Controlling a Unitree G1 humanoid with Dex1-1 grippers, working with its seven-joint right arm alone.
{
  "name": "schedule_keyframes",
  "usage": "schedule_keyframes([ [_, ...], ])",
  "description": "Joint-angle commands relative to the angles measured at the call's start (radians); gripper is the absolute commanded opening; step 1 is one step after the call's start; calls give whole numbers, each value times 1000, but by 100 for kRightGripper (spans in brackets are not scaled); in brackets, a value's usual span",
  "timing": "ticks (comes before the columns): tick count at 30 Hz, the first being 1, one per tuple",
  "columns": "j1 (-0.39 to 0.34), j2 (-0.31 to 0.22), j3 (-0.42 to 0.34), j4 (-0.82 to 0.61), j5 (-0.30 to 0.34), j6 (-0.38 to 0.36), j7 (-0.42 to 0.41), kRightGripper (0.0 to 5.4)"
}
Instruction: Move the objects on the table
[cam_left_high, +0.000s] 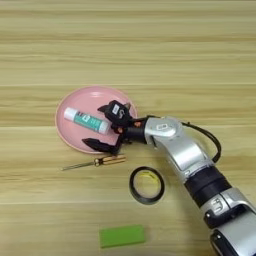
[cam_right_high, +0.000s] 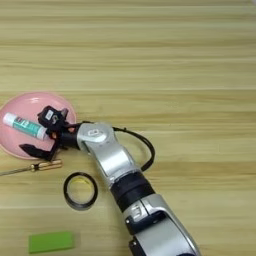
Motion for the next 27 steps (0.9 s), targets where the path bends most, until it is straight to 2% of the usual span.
schedule_keyframes([
  [1,-88,5,-15,-2,-7,-16,-26,540],
  [16,-113,11,-20,55,-24,-31,-40,540],
  [27,-115,12,-21,61,-23,-42,-41,416],
])
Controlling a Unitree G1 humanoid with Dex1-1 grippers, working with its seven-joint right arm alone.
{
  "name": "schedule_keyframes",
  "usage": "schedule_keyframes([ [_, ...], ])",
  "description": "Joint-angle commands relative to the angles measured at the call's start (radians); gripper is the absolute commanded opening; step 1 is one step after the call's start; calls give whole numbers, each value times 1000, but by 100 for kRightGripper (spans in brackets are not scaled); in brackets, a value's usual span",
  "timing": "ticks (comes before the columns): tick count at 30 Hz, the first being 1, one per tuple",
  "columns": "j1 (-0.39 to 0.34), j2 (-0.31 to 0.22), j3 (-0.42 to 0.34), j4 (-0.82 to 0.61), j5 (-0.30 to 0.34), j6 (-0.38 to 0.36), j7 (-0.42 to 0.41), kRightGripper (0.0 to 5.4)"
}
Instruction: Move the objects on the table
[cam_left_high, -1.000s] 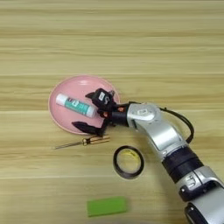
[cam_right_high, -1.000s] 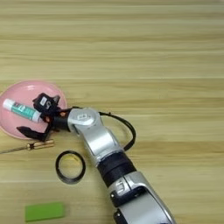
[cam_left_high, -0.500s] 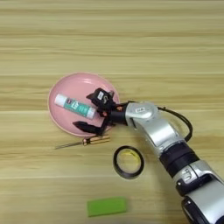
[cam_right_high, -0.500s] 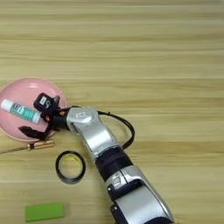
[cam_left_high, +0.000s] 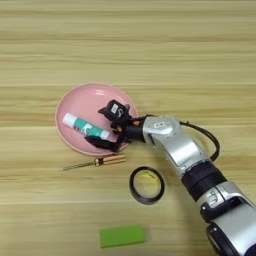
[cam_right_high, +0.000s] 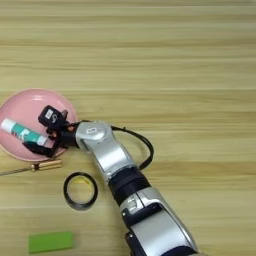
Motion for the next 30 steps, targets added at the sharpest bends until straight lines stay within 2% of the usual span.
schedule_keyframes([
  [1,-73,-2,-17,-34,-4,-29,-22,406],
  [20,-79,4,-23,-21,0,-38,-26,168],
  [30,-86,12,-47,-63,22,-36,-22,167],
])
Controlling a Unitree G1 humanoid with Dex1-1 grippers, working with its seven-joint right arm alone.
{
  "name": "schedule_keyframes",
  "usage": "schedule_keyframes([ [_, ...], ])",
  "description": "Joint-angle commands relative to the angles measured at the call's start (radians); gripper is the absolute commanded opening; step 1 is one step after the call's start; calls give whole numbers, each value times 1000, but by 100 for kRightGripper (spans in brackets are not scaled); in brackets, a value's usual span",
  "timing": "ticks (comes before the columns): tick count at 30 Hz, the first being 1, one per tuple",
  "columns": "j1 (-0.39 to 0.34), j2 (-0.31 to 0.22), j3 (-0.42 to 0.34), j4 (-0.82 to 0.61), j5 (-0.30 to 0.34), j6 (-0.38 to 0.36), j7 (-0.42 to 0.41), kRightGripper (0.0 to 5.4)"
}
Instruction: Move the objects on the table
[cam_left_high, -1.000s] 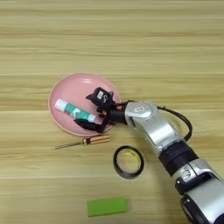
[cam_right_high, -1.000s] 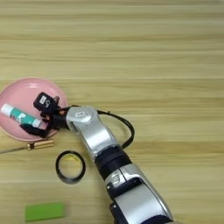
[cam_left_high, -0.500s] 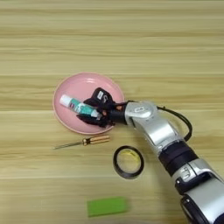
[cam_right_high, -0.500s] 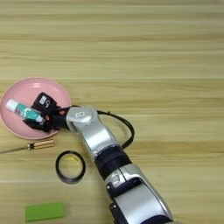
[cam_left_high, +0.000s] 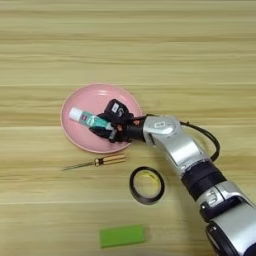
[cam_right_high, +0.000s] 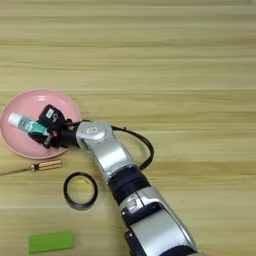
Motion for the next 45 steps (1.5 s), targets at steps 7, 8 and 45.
schedule_keyframes([
  [7,-96,10,-60,-138,45,3,-17,167],
  [8,-99,9,-65,-146,48,6,-18,167],
  [45,-219,-131,-296,-109,104,9,-89,167],
])
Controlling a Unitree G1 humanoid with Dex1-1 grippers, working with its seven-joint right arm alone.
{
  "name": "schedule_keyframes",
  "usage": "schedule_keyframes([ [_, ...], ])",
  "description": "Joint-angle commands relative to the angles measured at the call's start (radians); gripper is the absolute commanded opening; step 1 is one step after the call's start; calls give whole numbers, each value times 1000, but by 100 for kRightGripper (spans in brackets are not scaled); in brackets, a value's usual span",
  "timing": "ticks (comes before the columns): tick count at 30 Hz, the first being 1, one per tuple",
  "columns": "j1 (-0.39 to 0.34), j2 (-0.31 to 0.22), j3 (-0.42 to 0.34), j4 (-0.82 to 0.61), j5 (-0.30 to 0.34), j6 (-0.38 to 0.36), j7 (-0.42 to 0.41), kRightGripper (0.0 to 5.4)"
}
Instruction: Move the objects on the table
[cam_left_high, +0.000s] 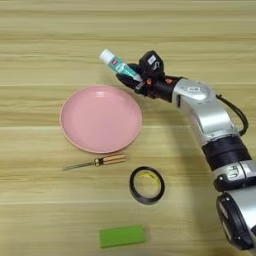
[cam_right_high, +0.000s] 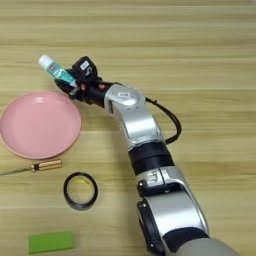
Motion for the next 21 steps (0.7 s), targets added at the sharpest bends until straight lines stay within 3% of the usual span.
schedule_keyframes([
  [1,-100,-46,-51,-18,27,-45,-33,167],
  [21,-64,-114,-105,61,23,-76,-54,167],
])
